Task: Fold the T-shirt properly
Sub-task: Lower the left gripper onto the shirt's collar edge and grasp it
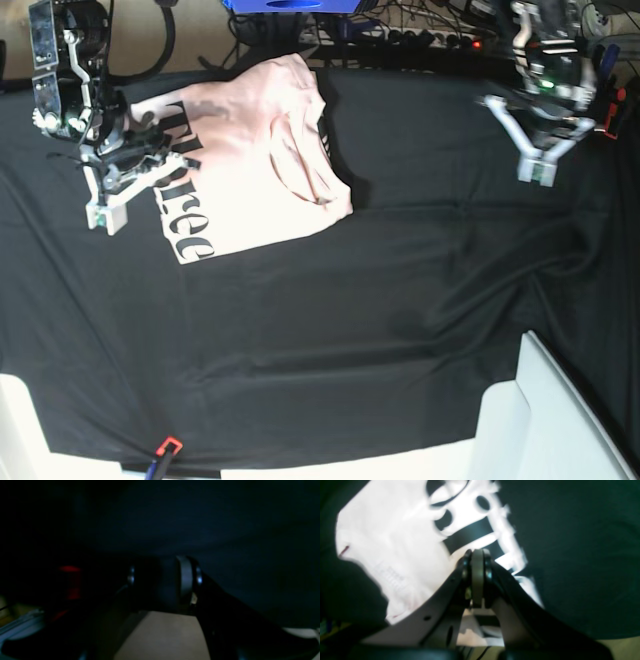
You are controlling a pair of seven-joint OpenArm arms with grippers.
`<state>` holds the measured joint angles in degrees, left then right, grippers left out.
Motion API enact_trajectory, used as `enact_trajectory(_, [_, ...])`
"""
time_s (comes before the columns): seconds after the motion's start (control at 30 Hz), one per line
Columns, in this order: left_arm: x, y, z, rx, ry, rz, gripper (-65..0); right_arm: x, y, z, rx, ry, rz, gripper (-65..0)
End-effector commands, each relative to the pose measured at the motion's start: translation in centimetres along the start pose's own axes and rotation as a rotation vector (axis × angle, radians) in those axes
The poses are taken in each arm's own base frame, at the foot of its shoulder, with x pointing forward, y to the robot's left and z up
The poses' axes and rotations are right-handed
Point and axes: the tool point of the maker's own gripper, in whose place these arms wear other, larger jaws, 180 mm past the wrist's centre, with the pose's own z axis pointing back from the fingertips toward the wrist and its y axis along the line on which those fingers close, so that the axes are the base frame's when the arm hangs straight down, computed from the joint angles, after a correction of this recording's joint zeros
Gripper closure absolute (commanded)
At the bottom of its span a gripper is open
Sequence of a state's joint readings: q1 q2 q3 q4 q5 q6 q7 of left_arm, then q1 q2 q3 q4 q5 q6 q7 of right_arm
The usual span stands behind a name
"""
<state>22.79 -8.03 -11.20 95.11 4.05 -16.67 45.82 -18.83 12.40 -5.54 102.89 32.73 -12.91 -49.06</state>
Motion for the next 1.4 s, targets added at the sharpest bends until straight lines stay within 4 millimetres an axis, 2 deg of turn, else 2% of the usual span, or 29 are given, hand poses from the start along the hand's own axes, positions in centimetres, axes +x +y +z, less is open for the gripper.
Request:
enact_trajectory(0.0, [1.4,-0.9,0.2,-0.033,-0.047,0.009,-21.2,1.5,-0.1,0.4,-0.001,-0.05,0.018,0.0])
enact_trajectory(0.07, [0.8,-2.9,0.4,-0.117,-0.025,0.054,-21.7,1.4,-0.3,0.4,-0.005,-0.048,0.021,0.0])
enact_trajectory(0.13, [0.8,-3.6,0.6,-0.179,-0.029,0.112,-26.5,1.3,-0.5,0.5,-0.009,-0.045,0.019,0.0])
enact_trajectory(0.27, [1.6,-3.4,1.7,-0.298,-0.078,0.208,-47.0,1.1,-0.4,0.5,-0.008,-0.04,0.02,0.0])
enact_trajectory(0.37, [3.4,-2.9,3.1,-0.4,-0.14,0.265,-65.0,1.1,-0.4,0.5,-0.007,-0.039,0.021,0.0])
enact_trajectory(0.5, [4.6,-4.5,4.6,-0.561,-0.205,0.254,-65.0,1.1,-0.3,0.5,-0.005,-0.038,0.021,0.0])
enact_trajectory(0.77, [5.0,-10.2,6.9,-0.774,-0.287,0.152,-65.0,1.0,-0.4,0.4,-0.007,-0.037,0.021,0.0])
enact_trajectory(0.87, [5.1,-11.1,7.2,-0.799,-0.3,0.155,-65.0,1.0,-0.4,0.4,-0.007,-0.037,0.021,0.0])
enact_trajectory(0.93, [5.1,-11.4,6.9,-0.805,-0.297,0.175,-65.0,1.0,-0.4,0.4,-0.007,-0.037,0.021,0.0])
enact_trajectory(1.13, [3.1,-13.2,3.6,-0.839,-0.193,0.31,-65.0,0.1,-1.2,-0.3,-0.027,-0.004,0.009,0.0])
enact_trajectory(1.23, [3.4,-13.7,3.4,-0.849,-0.196,0.328,-65.0,-0.7,-1.6,-0.8,-0.031,0.021,0.013,0.0])
enact_trajectory(1.37, [4.4,-13.9,4.0,-0.853,-0.226,0.322,-65.0,-0.8,-0.9,-0.9,0.017,0.025,0.069,0.0])
